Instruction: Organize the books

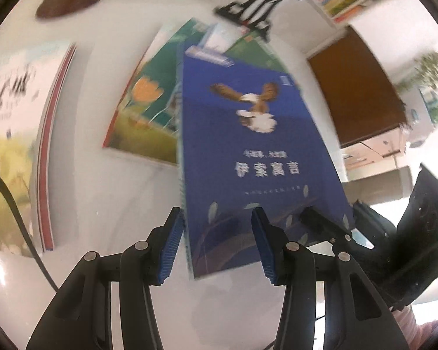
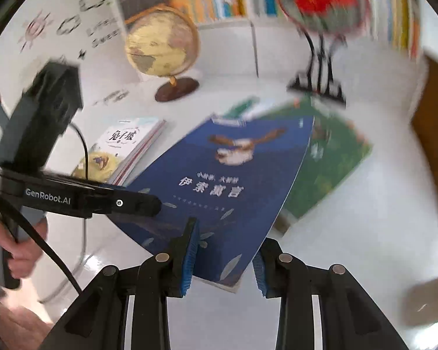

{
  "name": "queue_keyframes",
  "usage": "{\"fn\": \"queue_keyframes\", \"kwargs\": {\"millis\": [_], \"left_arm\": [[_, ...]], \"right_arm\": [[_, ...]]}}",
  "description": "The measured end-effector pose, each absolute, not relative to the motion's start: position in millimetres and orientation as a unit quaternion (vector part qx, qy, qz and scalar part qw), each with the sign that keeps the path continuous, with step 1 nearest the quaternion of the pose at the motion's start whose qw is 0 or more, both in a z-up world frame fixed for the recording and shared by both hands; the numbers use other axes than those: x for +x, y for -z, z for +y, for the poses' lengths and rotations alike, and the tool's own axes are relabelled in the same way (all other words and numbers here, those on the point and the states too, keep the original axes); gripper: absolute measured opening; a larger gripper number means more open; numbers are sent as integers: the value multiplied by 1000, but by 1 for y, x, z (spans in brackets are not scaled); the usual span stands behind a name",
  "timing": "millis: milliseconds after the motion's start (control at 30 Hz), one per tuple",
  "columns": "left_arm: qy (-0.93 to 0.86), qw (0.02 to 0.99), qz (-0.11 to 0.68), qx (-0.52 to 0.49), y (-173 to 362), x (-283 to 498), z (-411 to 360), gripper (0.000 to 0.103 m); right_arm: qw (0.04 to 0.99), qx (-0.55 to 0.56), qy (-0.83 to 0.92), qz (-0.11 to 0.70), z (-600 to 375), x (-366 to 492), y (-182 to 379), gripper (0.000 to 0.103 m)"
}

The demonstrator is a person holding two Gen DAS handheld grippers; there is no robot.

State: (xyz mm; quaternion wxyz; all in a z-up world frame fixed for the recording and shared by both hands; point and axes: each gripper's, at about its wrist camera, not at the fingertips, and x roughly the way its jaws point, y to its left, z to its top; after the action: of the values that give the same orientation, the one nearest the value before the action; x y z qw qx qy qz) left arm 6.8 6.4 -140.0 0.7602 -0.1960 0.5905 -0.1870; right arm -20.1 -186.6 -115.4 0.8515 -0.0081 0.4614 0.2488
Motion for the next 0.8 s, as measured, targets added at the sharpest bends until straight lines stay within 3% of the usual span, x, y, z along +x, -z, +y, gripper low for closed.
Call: {"fn": "queue_keyframes", "kwargs": {"millis": [333, 433, 633, 800], "left_arm": [[176, 742, 625, -168, 169, 27, 3, 47], [174, 745, 618, -181, 173, 33, 4, 52], [163, 739, 616, -218, 175, 48, 10, 52], [178, 772, 569, -218, 146, 32, 15, 52]], "right_arm": [[791, 77, -215, 568, -212, 4, 170, 33], [771, 92, -226, 588, -215, 16, 178, 43], [764, 109, -243, 588, -213, 28, 183, 46], [787, 87, -265, 550, -209, 19, 164, 35]]}}
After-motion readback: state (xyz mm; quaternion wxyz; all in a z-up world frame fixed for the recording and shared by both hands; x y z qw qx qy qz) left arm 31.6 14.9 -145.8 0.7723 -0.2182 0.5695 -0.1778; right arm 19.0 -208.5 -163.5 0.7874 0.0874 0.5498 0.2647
